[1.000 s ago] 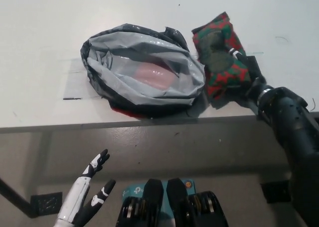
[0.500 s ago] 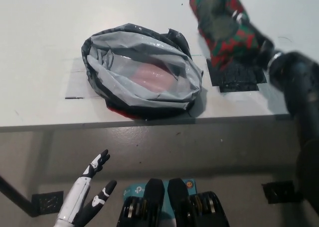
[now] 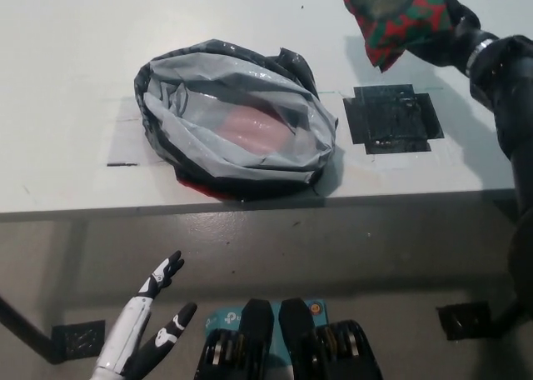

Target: The robot uses its right hand to pick up a bag of coffee beans and puts it in the black plastic bag, then the robot grabs the top of the bag and lifts it.

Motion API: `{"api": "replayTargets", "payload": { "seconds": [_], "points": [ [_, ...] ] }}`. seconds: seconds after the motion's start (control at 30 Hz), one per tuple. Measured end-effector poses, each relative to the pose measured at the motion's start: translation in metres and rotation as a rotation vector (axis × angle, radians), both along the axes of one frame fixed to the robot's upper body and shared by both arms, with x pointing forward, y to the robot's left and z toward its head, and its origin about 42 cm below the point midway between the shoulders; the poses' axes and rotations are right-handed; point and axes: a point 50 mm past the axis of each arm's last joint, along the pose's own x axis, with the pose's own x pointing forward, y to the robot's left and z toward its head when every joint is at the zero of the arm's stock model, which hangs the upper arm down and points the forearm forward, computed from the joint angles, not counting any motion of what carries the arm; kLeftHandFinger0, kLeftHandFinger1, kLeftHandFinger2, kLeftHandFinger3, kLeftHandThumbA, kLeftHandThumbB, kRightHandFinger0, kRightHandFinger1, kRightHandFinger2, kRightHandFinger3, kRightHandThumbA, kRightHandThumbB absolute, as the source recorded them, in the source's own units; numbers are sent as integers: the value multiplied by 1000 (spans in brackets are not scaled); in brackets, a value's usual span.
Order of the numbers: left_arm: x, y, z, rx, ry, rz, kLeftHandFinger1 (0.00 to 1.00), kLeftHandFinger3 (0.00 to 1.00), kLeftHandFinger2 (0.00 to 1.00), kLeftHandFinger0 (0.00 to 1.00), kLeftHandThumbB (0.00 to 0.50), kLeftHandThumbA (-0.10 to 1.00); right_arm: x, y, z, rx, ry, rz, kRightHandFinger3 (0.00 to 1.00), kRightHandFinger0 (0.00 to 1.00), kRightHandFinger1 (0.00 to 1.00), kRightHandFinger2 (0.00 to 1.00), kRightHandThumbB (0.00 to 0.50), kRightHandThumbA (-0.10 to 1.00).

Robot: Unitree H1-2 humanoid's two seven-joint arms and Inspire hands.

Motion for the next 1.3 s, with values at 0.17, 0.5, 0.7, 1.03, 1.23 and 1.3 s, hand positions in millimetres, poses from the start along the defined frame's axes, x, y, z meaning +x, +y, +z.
{"api": "replayTargets", "payload": {
  "seconds": [0.17,0.5,0.7,1.03,1.23,1.3],
  "points": [
    [0,-1,0,0,1,-3,1000,1000,1000,1000,138,887,2,21,31,-121,-74,50,1000,0,346,698,142,-100],
    [0,-1,0,2,2,-8,1000,1000,1000,1000,143,884,1,88,52,-301,-109,192,1000,0,373,790,155,-100],
    [0,-2,0,6,4,-16,1000,1000,1000,1000,143,882,-5,125,35,-409,-90,270,928,0,426,790,153,-100],
    [1,-2,1,13,4,-26,1000,1000,1000,1000,151,901,-11,148,18,-621,-99,304,898,78,562,963,187,-100],
    [3,-1,2,19,1,-31,1000,1000,1000,1000,145,904,-13,153,7,-824,-155,312,975,79,574,947,170,-100],
    [3,-1,2,21,2,-34,1000,1000,1000,1000,140,904,-13,154,8,-874,-174,316,1000,90,571,951,176,-100]
  ]
}}
